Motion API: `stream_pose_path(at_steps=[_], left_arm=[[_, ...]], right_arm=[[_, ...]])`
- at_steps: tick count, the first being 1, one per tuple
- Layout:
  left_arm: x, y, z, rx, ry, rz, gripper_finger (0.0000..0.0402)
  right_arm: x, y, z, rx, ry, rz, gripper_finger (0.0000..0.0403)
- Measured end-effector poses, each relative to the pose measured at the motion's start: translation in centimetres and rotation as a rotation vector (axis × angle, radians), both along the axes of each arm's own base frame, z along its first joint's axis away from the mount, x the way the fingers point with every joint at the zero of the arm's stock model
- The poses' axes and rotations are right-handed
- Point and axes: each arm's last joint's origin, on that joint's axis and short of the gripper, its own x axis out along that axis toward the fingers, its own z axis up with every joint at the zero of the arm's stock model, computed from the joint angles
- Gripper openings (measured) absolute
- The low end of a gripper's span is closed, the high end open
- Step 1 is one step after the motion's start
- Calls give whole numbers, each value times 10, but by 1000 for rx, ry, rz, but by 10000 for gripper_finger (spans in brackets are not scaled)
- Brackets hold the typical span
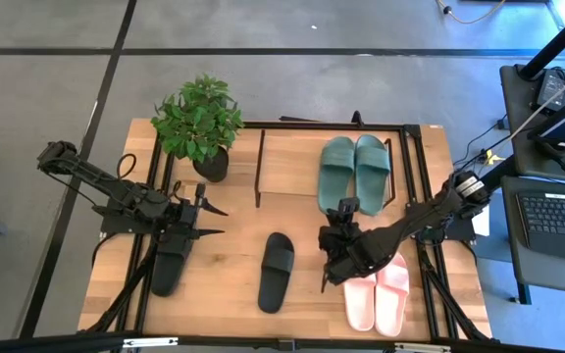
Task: Pick and place slides into the shelf
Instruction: Put the green slides on the shelf
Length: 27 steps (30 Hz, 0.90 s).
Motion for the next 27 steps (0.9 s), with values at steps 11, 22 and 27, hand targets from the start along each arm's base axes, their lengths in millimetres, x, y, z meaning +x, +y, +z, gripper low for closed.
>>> stream_pose_path(at_steps=[11, 22, 27], left_arm=[[0, 0, 0, 0, 2, 0, 204], [0, 0, 0, -5, 5, 1, 204], [0, 0, 0, -4, 6, 1, 204]], right_arm=[[-14, 5, 9, 60, 23, 12, 57], [-21, 2, 10, 39, 92, -8, 57], [-22, 1, 10, 28, 110, -3, 57]])
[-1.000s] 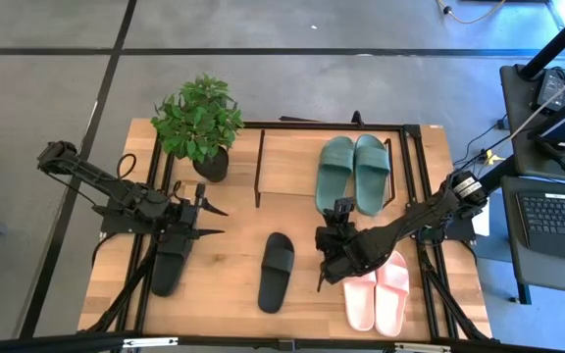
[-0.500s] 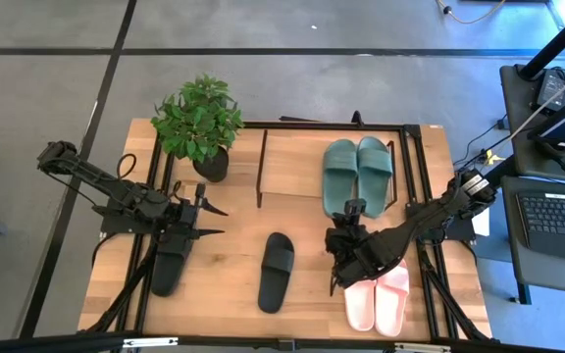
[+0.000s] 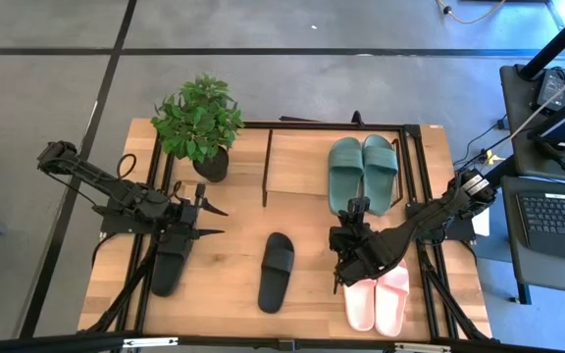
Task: Pick and place slides into the shelf
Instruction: Put the green slides on the shelf
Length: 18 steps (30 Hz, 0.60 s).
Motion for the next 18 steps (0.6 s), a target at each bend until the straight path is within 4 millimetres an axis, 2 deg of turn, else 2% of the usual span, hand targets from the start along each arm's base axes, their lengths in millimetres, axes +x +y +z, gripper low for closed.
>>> stream_pose_path(at_steps=[6, 18], left_arm=[[0, 0, 0, 0, 0, 0, 204], [0, 0, 0, 0, 0, 0, 204]], right_arm=[[0, 0, 0, -36, 69, 60, 57], [-1, -3, 0, -58, 103, 72, 57]])
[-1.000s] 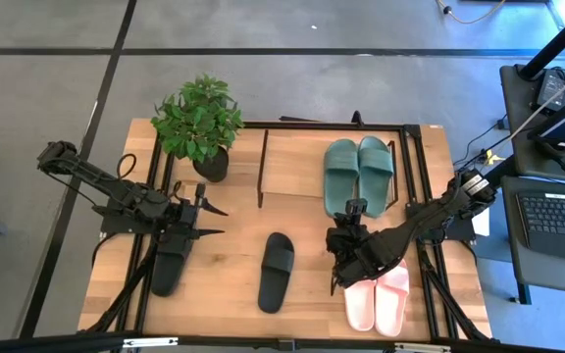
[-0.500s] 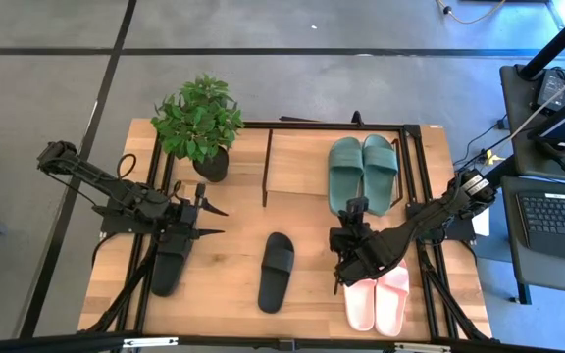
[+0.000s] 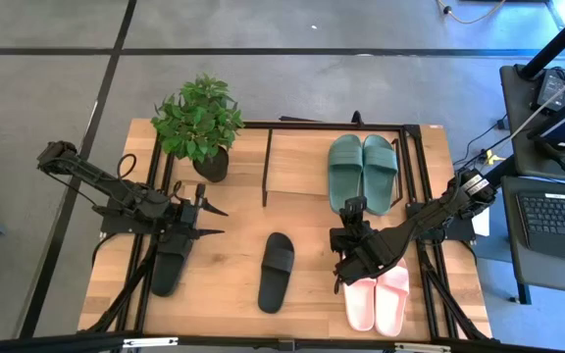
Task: Pick and place slides into the shelf
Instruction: Put the green slides on the shelf
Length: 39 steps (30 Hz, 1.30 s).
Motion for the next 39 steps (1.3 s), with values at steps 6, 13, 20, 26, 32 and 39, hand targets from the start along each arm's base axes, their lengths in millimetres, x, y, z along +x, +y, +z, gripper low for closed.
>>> stream_pose_path(at_steps=[6, 13, 20, 26, 32, 39], left_arm=[[0, 0, 0, 0, 0, 0, 204], [0, 0, 0, 0, 1, 0, 204], [0, 0, 0, 1, 3, 0, 204], [0, 0, -1, 3, 8, 1, 204], [0, 0, -2, 6, 15, 0, 204], [0, 0, -1, 6, 15, 0, 204]], right_arm=[[0, 0, 0, 10, 9, -2, 57], [-1, 0, -1, 43, -11, -37, 75], [-1, 0, -1, 44, -14, -41, 108], [-1, 0, -1, 45, -15, -42, 146], [-1, 0, -1, 46, -9, -39, 178], [-3, 4, -2, 91, 8, -43, 186]])
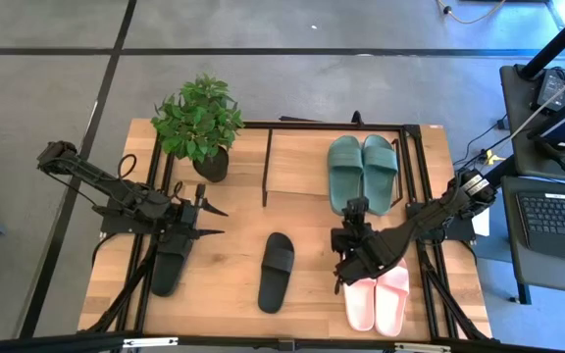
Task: Pick and place slides into the shelf
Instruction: Put the green slides on the shelf, then put the right black slides on the shelf
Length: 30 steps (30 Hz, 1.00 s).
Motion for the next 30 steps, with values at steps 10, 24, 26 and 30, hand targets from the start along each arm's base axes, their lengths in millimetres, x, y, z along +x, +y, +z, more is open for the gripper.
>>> stream_pose_path(at_steps=[10, 24, 26, 30], left_arm=[[0, 0, 0, 0, -1, 0, 204], [0, 0, 0, 0, -2, 0, 204], [0, 0, 0, 0, -1, 0, 204], [0, 0, 0, 0, -1, 0, 204]], right_arm=[[0, 17, 51, 27, -213, -36, 186], [-18, 47, 95, 292, -480, -159, 186], [-20, 52, 94, 349, -477, -173, 186], [-22, 64, 81, 405, -470, -148, 186]])
